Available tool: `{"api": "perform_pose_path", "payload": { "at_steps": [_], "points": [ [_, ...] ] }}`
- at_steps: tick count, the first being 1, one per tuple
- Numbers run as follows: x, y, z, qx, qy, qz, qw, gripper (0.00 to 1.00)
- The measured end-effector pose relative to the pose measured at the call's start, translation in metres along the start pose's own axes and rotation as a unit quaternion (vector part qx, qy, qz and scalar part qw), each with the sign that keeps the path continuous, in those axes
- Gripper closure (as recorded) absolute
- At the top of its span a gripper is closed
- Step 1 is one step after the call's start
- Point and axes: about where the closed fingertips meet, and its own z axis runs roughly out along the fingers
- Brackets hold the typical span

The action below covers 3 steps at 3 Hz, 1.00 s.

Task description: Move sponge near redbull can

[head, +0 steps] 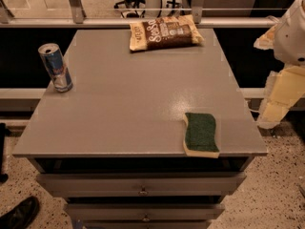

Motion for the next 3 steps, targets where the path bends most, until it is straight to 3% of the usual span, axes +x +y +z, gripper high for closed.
{"api": "perform_pose_path", "payload": {
  "at_steps": [2, 3],
  "points": [
    [-0.008, 0.004, 0.009, -0.009, -0.007, 0.014, 0.9998, 0.0],
    [-0.029, 0.014, 0.042, -0.027, -0.011, 0.059, 0.9978, 0.0]
  ]
}}
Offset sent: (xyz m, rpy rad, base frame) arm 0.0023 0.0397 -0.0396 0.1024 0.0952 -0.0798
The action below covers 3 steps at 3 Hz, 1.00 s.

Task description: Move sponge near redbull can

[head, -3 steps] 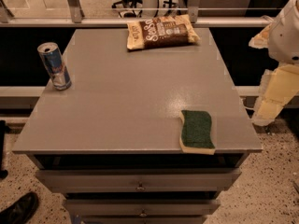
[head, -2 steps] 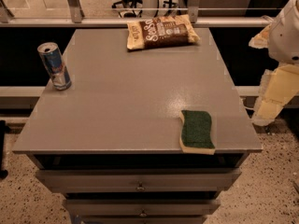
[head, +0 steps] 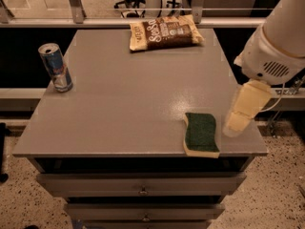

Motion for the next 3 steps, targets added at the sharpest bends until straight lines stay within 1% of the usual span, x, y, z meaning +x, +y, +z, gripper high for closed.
{"api": "perform_pose_path", "payload": {
  "at_steps": [1, 2, 3],
  "points": [
    [-0.02, 0.009, 0.033, -0.008, 0.009, 0.053, 0.9985, 0.0],
    [-0.038, 0.017, 0.057, -0.005, 0.019, 0.108, 0.994, 0.0],
    [-0.049, 0.026, 0.074, 0.004, 0.025, 0.146, 0.989, 0.0]
  ]
}}
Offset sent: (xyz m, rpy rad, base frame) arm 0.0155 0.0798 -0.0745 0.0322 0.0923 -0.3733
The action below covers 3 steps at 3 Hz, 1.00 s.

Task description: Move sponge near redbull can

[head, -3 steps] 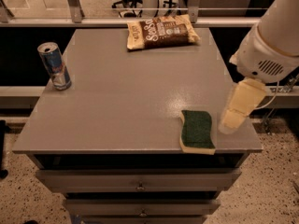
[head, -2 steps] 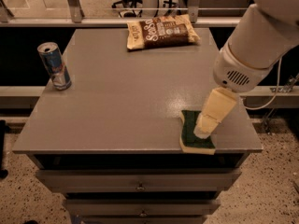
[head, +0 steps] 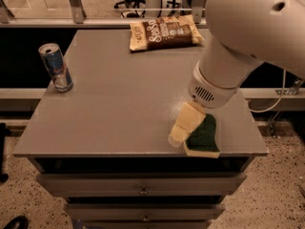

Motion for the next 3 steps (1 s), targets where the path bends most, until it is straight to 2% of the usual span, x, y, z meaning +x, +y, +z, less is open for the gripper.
{"api": "perform_pose_path", "payload": {
  "at_steps": [1, 2, 3],
  "points": [
    [0.002, 0.008, 0.017, 0.013, 0.008, 0.029, 0.9995, 0.0],
    [0.014, 0.009, 0.027, 0.017, 0.01, 0.053, 0.9984, 0.02],
    [0.02, 0.009, 0.034, 0.013, 0.004, 0.067, 0.9976, 0.17]
  ]
}}
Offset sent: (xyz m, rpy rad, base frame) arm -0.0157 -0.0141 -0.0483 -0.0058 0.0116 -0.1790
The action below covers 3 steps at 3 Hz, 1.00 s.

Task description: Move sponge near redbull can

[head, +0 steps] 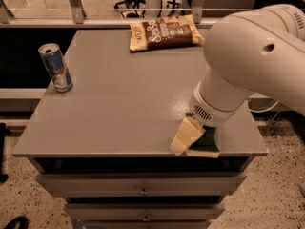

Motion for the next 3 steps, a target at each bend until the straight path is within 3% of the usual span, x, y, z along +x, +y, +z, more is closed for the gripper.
{"api": "perform_pose_path", "payload": {
  "at_steps": [2, 3],
  "points": [
    [0.002, -0.003, 0.005, -0.011, -0.008, 0.007, 0.9999, 0.63],
    [-0.019, -0.01, 0.001, -0.016, -0.023, -0.01, 0.9996, 0.87]
  ]
}}
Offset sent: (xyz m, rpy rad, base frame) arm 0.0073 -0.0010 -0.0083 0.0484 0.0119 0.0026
